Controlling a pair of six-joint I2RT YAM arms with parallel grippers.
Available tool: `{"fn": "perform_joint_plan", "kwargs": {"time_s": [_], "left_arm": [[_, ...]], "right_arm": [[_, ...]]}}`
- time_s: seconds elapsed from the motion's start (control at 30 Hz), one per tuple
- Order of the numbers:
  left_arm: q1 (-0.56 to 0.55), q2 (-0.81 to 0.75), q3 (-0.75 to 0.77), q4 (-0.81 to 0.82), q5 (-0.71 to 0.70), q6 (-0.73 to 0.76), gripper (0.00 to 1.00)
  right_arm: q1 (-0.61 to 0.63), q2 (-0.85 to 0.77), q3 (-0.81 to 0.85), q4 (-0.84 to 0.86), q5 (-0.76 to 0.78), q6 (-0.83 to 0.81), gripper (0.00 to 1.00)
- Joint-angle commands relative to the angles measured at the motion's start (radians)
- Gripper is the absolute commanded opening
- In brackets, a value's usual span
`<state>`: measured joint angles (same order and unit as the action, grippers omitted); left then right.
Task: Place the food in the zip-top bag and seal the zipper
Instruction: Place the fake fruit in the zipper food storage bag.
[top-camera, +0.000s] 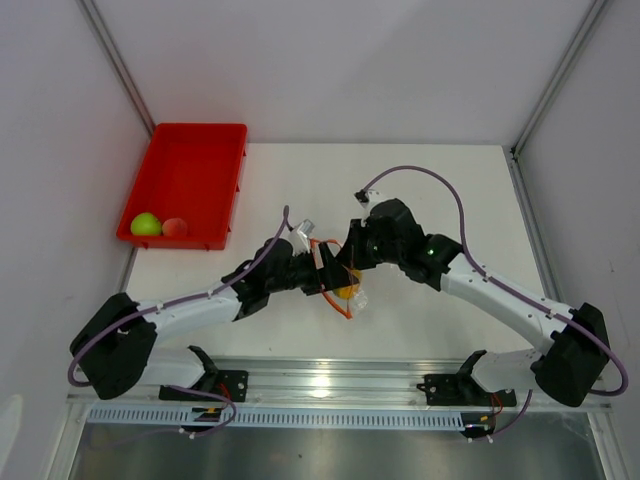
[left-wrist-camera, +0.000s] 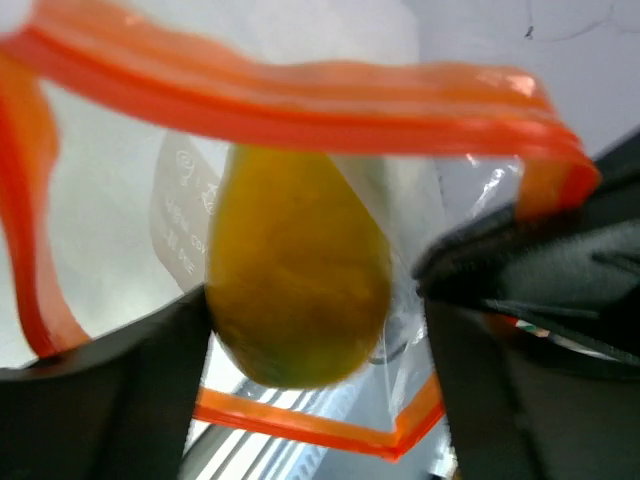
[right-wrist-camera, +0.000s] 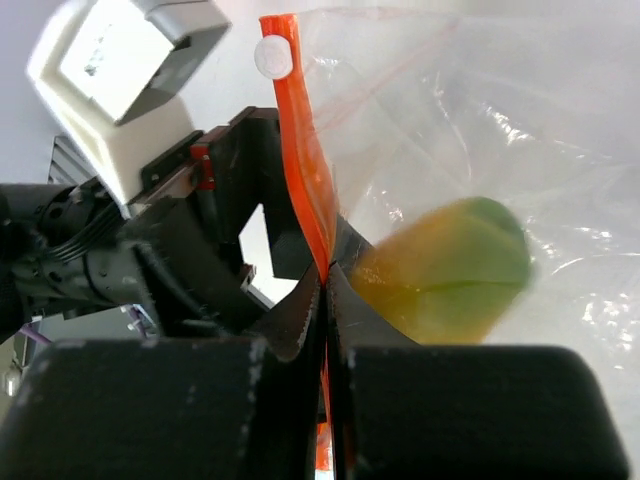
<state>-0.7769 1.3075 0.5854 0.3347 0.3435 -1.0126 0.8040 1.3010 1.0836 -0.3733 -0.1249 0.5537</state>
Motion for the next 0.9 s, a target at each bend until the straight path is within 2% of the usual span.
{"fn": "perform_joint_plan", "kwargs": {"time_s": [0.0, 0.03, 0.07, 0.33, 0.53, 0.73, 0.77, 0.87], "left_arm": [[-0.028, -0.103, 0.034, -0.036, -0.118, 0.083, 0.89], [-0.030, -0.123, 0.021, -0.034, -0.129, 0.092, 0.98], [-0.033, -0.164, 0.004, -0.036, -0.142, 0.100, 0.99], [-0.050, -0.332, -0.039, -0.146, -0.234, 0.213, 1.00], [-0.050, -0.520, -0.032, -0.327, -0.339, 0.285, 1.00], [-0.047, -0.559, 0.103, -0.623, -0.615, 0.310, 1.00], [-0.047, -0.554, 0.116, -0.650, -0.696, 0.299, 1.00], [-0.019, -0.528, 0.194, -0.741, -0.787, 0.284, 1.00]], "right_arm": [[-0.008, -0.042, 0.015, 0.022, -0.033, 0.022, 0.00], [-0.015, -0.045, 0.013, 0.020, -0.036, 0.022, 0.00], [-0.020, -0.051, 0.012, 0.020, -0.042, 0.022, 0.00], [-0.038, -0.063, 0.016, 0.011, -0.061, 0.020, 0.00], [-0.045, -0.069, 0.002, 0.002, -0.044, -0.006, 0.00], [-0.045, -0.075, -0.011, -0.006, -0.024, -0.035, 0.00], [-0.045, -0.077, -0.013, -0.012, -0.022, -0.043, 0.00], [-0.045, -0.080, -0.016, -0.021, -0.009, -0.066, 0.00]]}}
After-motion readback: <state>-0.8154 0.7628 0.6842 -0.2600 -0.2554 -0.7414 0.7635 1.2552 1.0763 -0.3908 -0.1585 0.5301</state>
